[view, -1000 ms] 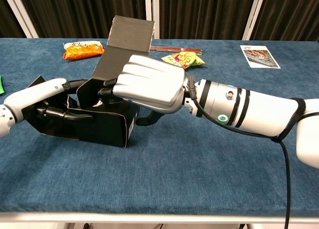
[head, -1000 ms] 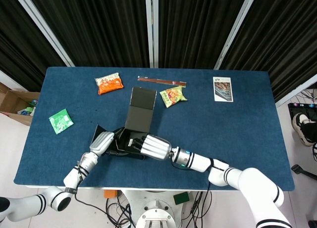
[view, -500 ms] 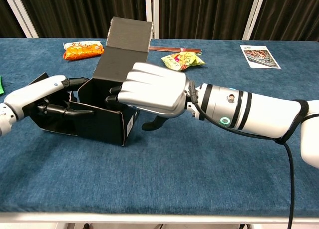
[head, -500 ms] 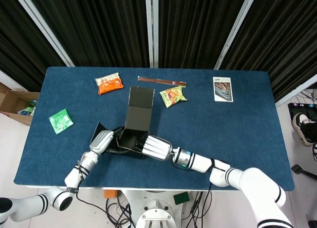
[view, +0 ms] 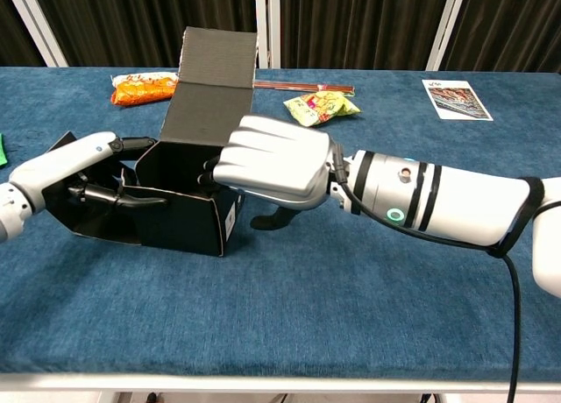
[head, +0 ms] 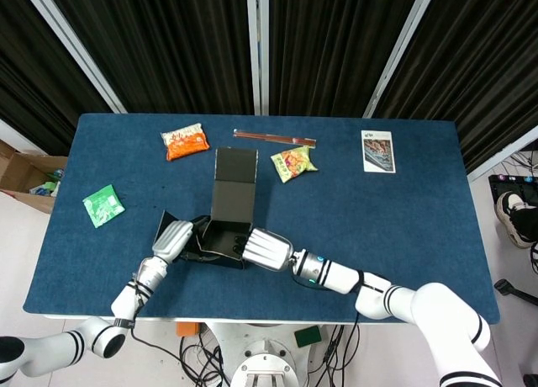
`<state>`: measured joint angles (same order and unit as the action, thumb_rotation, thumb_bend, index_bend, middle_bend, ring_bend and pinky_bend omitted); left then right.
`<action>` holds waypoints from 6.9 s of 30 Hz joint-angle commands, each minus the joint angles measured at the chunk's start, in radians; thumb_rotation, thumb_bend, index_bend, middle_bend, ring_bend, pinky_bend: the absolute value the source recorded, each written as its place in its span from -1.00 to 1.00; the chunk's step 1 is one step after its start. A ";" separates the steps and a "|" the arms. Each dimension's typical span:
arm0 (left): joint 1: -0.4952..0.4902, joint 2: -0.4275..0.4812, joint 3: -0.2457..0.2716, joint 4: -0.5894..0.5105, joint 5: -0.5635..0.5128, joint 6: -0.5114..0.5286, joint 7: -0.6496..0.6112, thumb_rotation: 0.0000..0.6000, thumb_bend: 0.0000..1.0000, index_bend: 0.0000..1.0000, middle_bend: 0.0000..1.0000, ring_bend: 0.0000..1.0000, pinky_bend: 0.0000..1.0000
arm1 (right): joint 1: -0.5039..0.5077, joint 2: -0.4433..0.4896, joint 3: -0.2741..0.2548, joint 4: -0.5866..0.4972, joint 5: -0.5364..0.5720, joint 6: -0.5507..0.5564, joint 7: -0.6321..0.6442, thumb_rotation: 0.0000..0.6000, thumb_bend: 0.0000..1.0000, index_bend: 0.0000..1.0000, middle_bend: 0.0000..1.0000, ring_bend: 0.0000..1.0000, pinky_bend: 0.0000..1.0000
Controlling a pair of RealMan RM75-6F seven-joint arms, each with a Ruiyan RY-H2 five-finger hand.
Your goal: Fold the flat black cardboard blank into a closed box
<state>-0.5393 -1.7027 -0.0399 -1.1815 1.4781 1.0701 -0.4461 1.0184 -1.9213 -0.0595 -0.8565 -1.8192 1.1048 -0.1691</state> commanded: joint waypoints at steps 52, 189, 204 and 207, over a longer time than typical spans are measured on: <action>-0.002 -0.006 -0.084 -0.057 -0.112 -0.015 0.087 0.50 -1.00 -0.09 -0.18 0.39 0.85 | -0.277 0.121 0.161 -0.383 0.379 0.068 0.220 1.00 -1.00 -1.00 -0.70 0.41 1.00; -0.133 0.092 -0.057 0.065 0.252 0.352 0.214 1.00 -0.88 -0.24 -0.35 0.38 0.86 | -0.245 0.074 0.473 -0.558 0.730 -0.298 0.648 1.00 -0.36 -0.27 -0.05 0.49 1.00; -0.152 0.033 -0.015 0.161 0.271 0.344 0.177 1.00 -0.88 -0.18 -0.28 0.38 0.84 | -0.222 0.033 0.463 -0.479 0.714 -0.310 0.660 1.00 -0.36 -0.27 -0.05 0.49 1.00; -0.156 0.024 -0.008 0.187 0.274 0.344 0.178 1.00 -0.88 -0.17 -0.27 0.38 0.84 | -0.215 0.022 0.456 -0.444 0.696 -0.320 0.674 1.00 -0.36 -0.27 -0.05 0.49 1.00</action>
<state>-0.6930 -1.6740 -0.0519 -1.0028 1.7504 1.4145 -0.2679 0.7989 -1.8923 0.4013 -1.3164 -1.1129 0.7907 0.4966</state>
